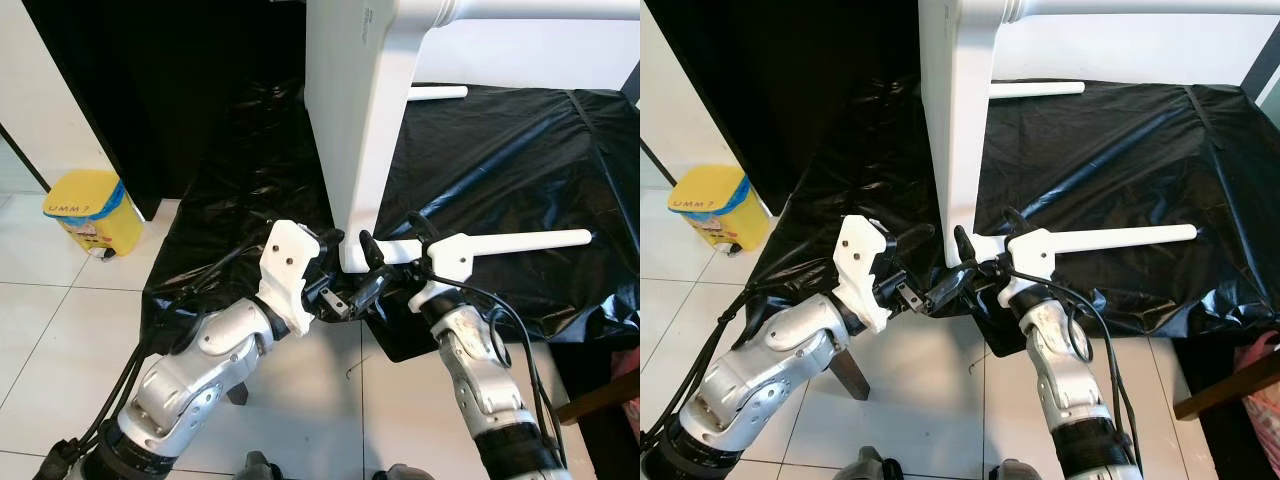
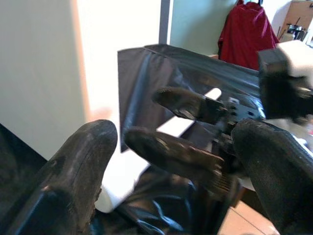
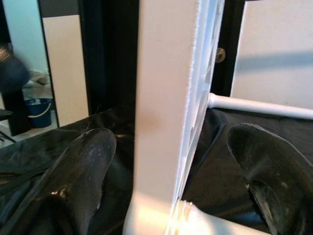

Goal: Building children table

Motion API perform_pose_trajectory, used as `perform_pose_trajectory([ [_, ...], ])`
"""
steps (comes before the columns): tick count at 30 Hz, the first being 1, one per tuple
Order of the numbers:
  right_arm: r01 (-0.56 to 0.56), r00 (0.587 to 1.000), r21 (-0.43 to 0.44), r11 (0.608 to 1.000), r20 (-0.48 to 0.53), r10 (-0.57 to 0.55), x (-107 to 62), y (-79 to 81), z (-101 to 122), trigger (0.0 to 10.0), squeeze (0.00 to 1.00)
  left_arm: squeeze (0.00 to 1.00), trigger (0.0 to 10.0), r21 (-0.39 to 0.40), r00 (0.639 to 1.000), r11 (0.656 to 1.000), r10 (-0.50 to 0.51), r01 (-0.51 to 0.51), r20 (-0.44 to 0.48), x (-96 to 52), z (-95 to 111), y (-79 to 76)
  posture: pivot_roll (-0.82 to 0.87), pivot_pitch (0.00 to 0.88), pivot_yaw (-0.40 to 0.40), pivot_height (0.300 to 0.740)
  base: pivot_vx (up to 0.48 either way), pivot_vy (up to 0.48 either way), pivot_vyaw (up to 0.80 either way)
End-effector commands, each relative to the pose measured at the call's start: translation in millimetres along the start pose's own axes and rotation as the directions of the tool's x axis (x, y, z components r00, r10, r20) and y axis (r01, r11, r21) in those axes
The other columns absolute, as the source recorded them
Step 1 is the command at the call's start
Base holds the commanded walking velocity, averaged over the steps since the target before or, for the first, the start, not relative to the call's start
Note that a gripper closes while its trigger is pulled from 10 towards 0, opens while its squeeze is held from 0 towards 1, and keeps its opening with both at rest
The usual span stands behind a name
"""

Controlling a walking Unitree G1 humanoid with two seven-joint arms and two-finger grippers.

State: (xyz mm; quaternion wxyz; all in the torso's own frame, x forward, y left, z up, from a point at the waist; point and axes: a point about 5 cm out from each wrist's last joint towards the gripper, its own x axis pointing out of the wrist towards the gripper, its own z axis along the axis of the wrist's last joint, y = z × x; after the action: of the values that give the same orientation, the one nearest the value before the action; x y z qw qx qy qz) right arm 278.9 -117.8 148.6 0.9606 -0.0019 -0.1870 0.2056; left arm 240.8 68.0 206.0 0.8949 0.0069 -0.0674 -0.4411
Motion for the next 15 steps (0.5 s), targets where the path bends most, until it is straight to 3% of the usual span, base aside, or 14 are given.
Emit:
perform_pose_trajectory([
  [1,-0.008,1.000,0.009,1.000,-0.007,0.008,-3.2,-0.6,0,10.0,0.00,0.00,10.0,0.031,0.995,0.995,-0.096,0.095,0.012,-0.2,2,0.1,-0.08,0.048,-0.009,0.740,0.000,0.000,0.00],
  [7,0.006,1.000,0.032,0.999,-0.021,-0.005,-16.4,-6.7,4,10.0,0.00,0.00,10.0,0.037,1.000,0.999,0.012,-0.013,0.019,1.7,-1,15.8,-0.09,0.033,-0.007,0.740,0.000,0.000,0.00],
  [11,0.078,0.996,0.036,0.996,-0.043,-0.076,-24.2,-15.2,3,10.0,0.00,0.00,10.0,0.059,0.990,0.988,0.140,-0.140,0.006,2.7,-10,28.6,-0.10,0.016,-0.005,0.740,0.000,0.000,0.00],
  [15,0.108,0.993,0.035,0.994,-0.046,-0.107,-25.2,-17.8,2,10.0,0.00,0.00,10.0,0.061,0.984,0.982,0.178,-0.178,0.006,3.0,-12,32.3,-0.09,0.014,-0.005,0.740,0.000,0.000,0.00],
])
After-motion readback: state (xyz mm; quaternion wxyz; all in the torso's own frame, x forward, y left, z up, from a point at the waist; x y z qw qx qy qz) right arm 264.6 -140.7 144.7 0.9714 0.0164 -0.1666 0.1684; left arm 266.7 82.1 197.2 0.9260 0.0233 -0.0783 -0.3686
